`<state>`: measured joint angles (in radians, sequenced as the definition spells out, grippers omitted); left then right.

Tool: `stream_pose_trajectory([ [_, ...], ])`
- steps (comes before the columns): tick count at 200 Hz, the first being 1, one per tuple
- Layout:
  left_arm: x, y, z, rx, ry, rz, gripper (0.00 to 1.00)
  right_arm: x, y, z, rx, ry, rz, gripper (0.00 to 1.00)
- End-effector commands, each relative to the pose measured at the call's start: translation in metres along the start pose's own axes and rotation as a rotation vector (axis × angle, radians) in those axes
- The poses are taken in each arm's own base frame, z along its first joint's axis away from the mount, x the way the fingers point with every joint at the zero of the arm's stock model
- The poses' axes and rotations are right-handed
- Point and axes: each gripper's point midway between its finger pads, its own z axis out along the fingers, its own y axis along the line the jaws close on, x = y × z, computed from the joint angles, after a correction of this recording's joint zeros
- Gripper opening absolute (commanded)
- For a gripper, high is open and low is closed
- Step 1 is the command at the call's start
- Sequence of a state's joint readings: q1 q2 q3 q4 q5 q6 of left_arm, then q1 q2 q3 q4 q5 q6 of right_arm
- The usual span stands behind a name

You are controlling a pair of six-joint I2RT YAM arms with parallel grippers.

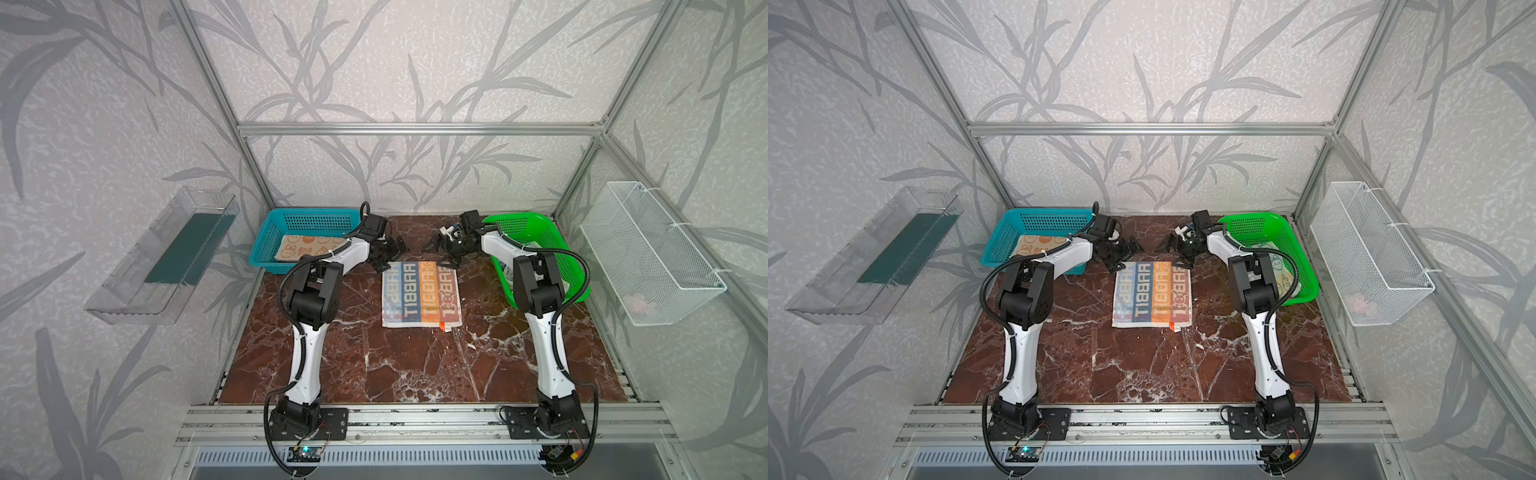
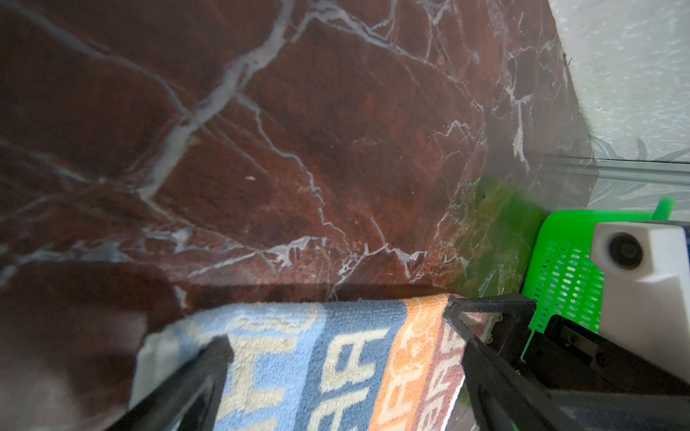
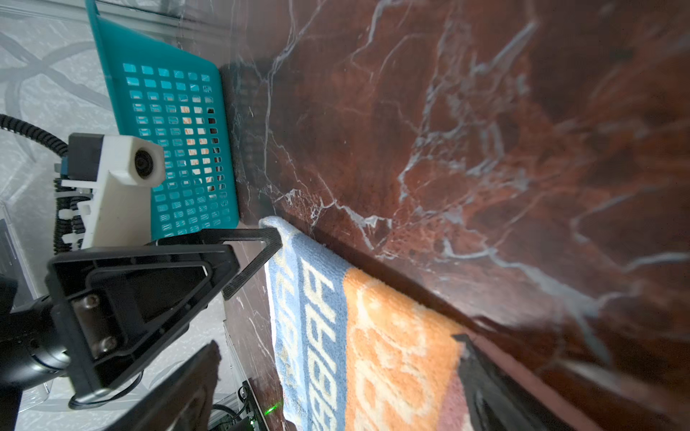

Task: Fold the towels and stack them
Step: 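Raise both grippers away from the folded towel toward the baskets, then lower both grippers onto the striped towel's far folded edge and grasp it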

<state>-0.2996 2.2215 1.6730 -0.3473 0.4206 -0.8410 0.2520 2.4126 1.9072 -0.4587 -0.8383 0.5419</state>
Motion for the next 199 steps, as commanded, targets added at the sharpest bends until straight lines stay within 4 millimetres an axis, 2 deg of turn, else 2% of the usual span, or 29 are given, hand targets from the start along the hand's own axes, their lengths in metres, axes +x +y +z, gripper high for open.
stream_pose_trajectory([
  [1,0.004,0.023,0.011,-0.055,0.01,0.004,0.99,0.003,-0.034,-0.002,0.054,0.01,0.024,0.99],
  [22,0.009,0.028,0.012,-0.068,0.019,0.014,0.99,0.004,-0.039,-0.012,0.075,0.008,0.016,0.99],
  [39,0.009,0.025,0.011,-0.054,0.022,0.028,0.99,0.002,-0.029,-0.023,0.073,0.003,-0.031,0.99],
  [65,0.006,0.003,0.002,-0.023,0.018,0.092,0.99,-0.004,-0.001,-0.048,0.092,-0.041,-0.142,0.99],
  [88,-0.002,-0.019,-0.018,-0.032,-0.014,0.193,0.99,-0.007,0.011,-0.071,0.176,-0.074,-0.227,0.99],
  [110,-0.01,-0.032,-0.041,-0.072,-0.054,0.291,0.99,-0.006,0.001,-0.08,0.277,-0.063,-0.256,0.99],
  [142,-0.015,-0.038,-0.066,-0.135,-0.114,0.399,0.99,-0.001,-0.02,-0.078,0.383,-0.026,-0.274,0.99],
  [173,-0.011,-0.037,-0.078,-0.225,-0.162,0.52,0.99,0.003,-0.039,-0.074,0.505,0.021,-0.331,1.0],
  [199,-0.008,-0.035,-0.083,-0.299,-0.218,0.609,0.99,0.003,-0.046,-0.068,0.557,0.043,-0.375,0.91],
])
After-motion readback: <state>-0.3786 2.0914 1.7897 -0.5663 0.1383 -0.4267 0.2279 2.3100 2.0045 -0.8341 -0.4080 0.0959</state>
